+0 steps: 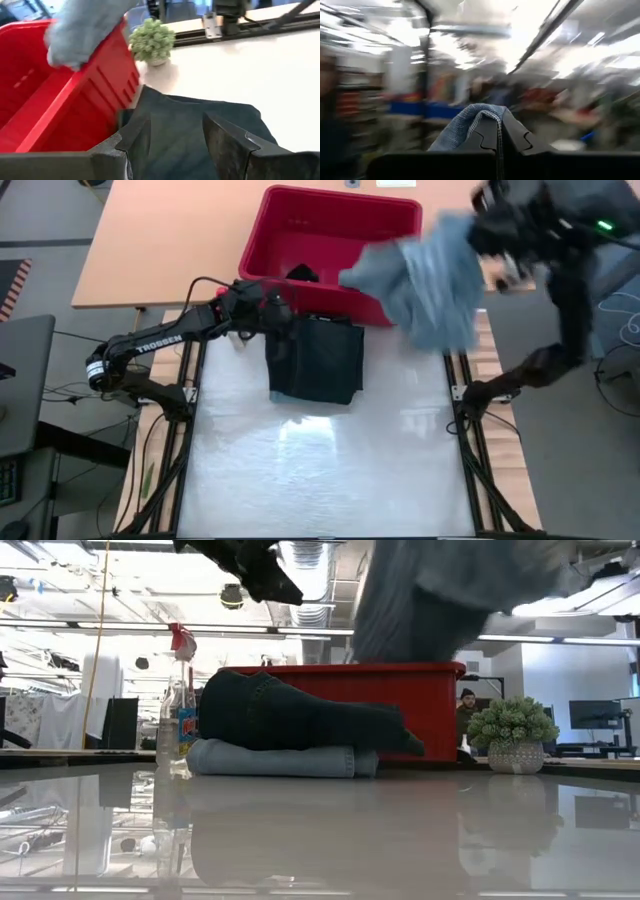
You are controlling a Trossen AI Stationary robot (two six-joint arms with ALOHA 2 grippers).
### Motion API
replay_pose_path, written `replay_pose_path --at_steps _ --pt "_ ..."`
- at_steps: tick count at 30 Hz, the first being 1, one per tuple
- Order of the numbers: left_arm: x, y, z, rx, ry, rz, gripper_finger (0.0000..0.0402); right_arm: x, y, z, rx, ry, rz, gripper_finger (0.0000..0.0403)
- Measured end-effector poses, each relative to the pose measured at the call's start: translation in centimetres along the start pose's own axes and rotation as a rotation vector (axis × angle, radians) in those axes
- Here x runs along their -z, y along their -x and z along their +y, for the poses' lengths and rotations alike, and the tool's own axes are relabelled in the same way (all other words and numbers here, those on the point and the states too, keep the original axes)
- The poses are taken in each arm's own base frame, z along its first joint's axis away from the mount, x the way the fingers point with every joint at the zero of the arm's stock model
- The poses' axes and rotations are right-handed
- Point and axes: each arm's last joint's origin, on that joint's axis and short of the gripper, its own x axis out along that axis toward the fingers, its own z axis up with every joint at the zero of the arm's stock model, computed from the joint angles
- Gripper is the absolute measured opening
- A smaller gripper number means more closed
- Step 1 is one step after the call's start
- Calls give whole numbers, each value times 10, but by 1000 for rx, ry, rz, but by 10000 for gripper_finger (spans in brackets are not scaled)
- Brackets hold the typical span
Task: Fold Laundry from Bin
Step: Fold the blue long sleeve on the table
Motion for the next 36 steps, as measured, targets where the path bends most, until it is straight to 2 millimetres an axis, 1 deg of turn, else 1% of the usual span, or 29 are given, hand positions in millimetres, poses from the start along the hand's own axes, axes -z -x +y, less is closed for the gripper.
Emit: replay_pose_path --at_steps 3,4,6,9,13,15,17,19,21,24,25,28,31,33,36 --pt "1 0 2 24 -10 -8 169 4 18 35 -113 -179 130 24" --pt "1 1 2 25 4 -9 169 9 23 43 -116 -241 189 24" --pt "0 4 1 43 60 -17 169 22 27 55 -47 -342 301 24" --pt "-5 12 -6 131 141 -53 169 48 16 66 31 -432 449 24" --pt "-11 23 -24 219 252 -39 169 93 -13 84 -22 -445 619 24" --pt "-16 29 -39 244 299 -24 169 122 -23 94 -29 -475 744 24" --pt "-23 34 -61 254 335 -13 169 152 -27 102 -11 -498 864 24" --pt "-30 36 -90 247 364 3 169 186 -30 108 5 -513 965 24" --pt "-34 37 -121 224 385 24 169 224 -34 115 14 -523 1045 24" --pt "-36 38 -166 183 443 53 169 278 -40 124 41 -549 1087 32" --pt "-35 38 -180 173 465 60 169 293 -40 125 49 -560 1088 38" --pt "-34 40 -213 146 523 51 169 329 -46 128 82 -635 1062 56" --pt "-35 38 -232 121 559 19 169 361 -54 135 18 -725 1154 82" --pt "-35 34 -240 117 564 7 169 371 -58 143 -35 -765 1209 109" --pt "-34 27 -245 131 546 5 169 377 -63 154 -100 -770 1282 164"
